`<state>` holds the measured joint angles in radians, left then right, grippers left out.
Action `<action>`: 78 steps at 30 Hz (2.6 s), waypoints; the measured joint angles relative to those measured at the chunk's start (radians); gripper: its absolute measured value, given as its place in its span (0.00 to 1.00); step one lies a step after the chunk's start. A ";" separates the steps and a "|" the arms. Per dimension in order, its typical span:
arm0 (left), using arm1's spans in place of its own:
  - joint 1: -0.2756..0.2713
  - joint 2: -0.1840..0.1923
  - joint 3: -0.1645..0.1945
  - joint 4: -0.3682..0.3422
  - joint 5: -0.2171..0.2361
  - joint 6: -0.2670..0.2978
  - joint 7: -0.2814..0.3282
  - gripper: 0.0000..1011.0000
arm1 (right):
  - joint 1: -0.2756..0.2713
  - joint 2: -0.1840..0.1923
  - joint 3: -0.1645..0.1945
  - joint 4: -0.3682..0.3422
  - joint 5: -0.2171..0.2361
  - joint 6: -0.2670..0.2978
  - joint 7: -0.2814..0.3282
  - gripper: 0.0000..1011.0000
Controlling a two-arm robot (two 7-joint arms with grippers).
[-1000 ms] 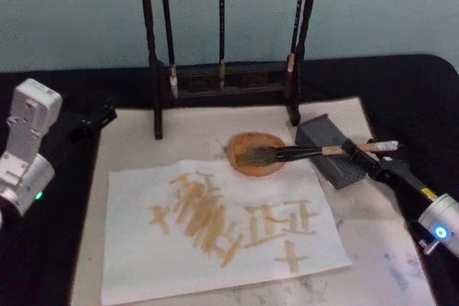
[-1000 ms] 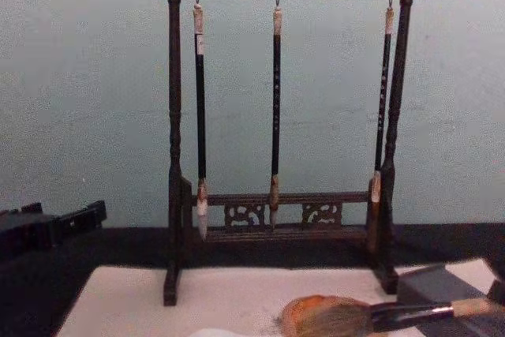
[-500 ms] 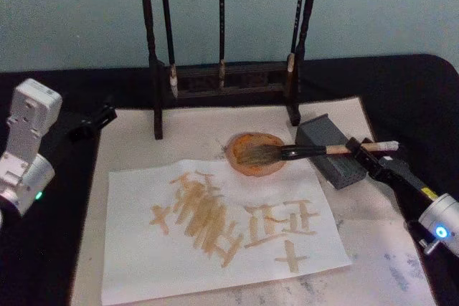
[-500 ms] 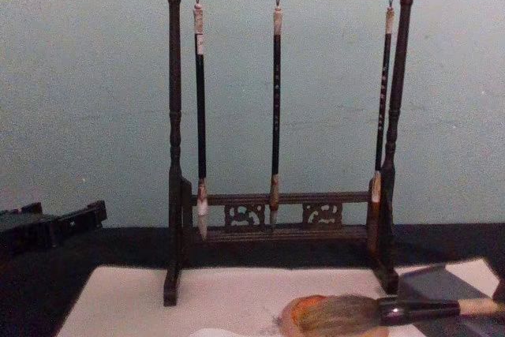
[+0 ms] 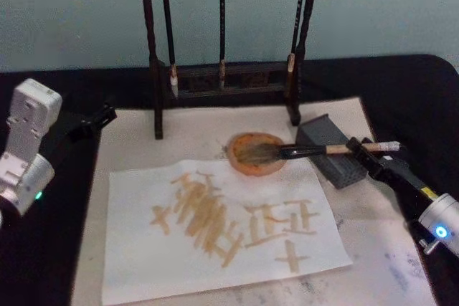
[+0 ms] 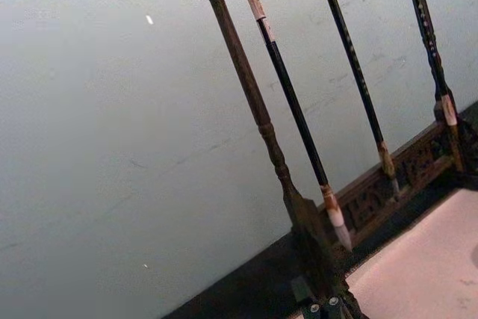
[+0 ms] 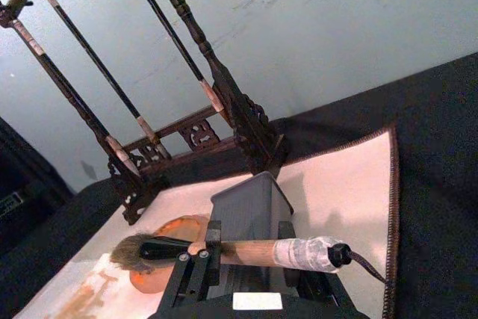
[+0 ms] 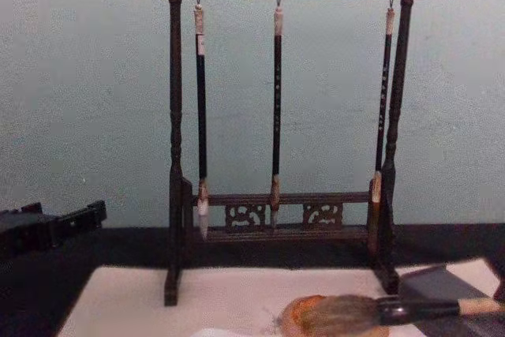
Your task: Pick up the brush from the inkstone, write on the paper, then place the brush back to its original position.
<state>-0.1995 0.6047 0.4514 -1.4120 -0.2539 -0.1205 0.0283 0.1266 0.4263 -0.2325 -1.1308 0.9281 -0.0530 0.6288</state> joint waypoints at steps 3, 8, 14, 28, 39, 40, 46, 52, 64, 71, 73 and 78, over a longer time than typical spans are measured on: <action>0.000 0.000 0.000 0.000 0.000 0.000 0.000 0.99 | 0.000 0.000 0.000 0.000 0.000 0.000 0.000 0.46; 0.000 0.000 0.000 0.000 0.000 0.000 0.000 0.99 | 0.000 0.000 0.000 0.000 0.000 0.000 0.000 0.45; 0.000 0.000 0.000 0.000 0.000 0.000 0.000 0.99 | 0.000 0.000 0.000 0.000 0.000 0.000 0.000 0.43; 0.000 0.000 0.000 0.000 0.000 0.000 0.000 0.99 | -0.021 0.018 -0.009 -0.064 -0.017 -0.015 -0.013 0.31; 0.000 0.000 0.000 0.000 0.000 0.000 0.000 0.99 | -0.028 0.028 -0.017 -0.097 -0.029 -0.019 -0.024 0.26; 0.000 0.000 0.000 0.000 0.000 0.000 0.000 0.99 | -0.028 0.029 -0.018 -0.099 -0.030 -0.020 -0.025 0.26; 0.000 0.000 0.000 0.000 0.000 0.000 0.000 0.99 | -0.032 0.034 -0.018 -0.114 -0.034 -0.021 -0.030 0.24; 0.000 0.000 0.000 0.000 0.000 0.000 0.000 0.99 | -0.041 0.045 -0.019 -0.148 -0.041 -0.020 -0.039 0.20; 0.000 0.000 0.000 0.000 0.000 0.000 0.000 0.99 | -0.057 0.081 -0.031 -0.247 -0.089 -0.008 -0.079 0.17; 0.000 0.000 0.000 0.000 0.000 0.000 0.000 0.99 | -0.059 0.099 -0.045 -0.297 -0.104 0.019 -0.088 0.16; 0.000 0.000 0.000 0.000 0.000 0.000 0.000 0.99 | -0.059 0.104 -0.050 -0.313 -0.108 0.026 -0.091 0.16; 0.000 0.000 0.000 0.000 0.000 0.000 0.000 0.99 | -0.058 0.116 -0.060 -0.344 -0.117 0.038 -0.095 0.16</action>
<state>-0.1995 0.6046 0.4514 -1.4119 -0.2539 -0.1205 0.0283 0.0686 0.5420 -0.2929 -1.4749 0.8110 -0.0148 0.5334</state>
